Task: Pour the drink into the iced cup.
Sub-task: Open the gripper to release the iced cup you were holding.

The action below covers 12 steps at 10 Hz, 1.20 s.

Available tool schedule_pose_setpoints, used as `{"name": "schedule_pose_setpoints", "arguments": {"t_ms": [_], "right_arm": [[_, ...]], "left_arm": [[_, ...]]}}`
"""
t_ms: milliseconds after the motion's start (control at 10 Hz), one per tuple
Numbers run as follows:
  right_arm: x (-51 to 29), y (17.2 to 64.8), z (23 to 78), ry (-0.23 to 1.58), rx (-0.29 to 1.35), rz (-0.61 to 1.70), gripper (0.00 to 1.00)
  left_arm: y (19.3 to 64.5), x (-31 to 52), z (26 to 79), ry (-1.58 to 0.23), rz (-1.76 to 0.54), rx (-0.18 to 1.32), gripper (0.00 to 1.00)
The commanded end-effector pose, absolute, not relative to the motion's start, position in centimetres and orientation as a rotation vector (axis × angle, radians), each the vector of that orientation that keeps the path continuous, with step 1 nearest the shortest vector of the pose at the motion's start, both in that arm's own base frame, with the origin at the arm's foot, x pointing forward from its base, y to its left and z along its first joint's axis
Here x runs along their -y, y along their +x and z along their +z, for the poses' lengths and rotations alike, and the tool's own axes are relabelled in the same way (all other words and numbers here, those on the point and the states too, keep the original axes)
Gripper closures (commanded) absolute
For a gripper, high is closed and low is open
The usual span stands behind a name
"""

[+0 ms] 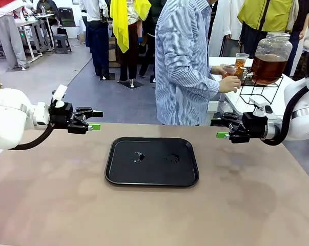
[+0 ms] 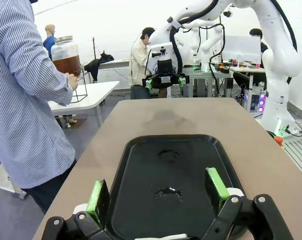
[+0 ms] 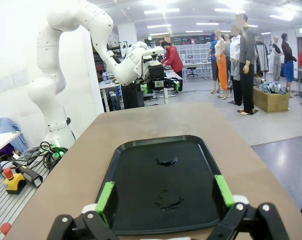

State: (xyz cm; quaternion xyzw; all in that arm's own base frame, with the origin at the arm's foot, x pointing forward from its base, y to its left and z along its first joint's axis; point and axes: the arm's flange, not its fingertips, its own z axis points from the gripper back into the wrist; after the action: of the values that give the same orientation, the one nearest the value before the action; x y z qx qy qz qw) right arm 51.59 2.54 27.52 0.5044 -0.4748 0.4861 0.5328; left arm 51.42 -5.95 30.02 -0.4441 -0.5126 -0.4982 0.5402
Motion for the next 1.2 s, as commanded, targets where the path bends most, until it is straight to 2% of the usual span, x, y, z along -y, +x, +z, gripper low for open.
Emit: {"name": "schedule_pose_setpoints", "arguments": {"t_ms": [0,1100], "right_arm": [[-2.72,51.69,27.76,1.201,1.128,1.162,0.0],[-2.72,51.69,27.76,1.201,1.128,1.162,0.0]], "left_arm": [[51.46,5.99,30.15,-1.058,-1.183,1.217,0.0],[51.46,5.99,30.15,-1.058,-1.183,1.217,0.0]]}}
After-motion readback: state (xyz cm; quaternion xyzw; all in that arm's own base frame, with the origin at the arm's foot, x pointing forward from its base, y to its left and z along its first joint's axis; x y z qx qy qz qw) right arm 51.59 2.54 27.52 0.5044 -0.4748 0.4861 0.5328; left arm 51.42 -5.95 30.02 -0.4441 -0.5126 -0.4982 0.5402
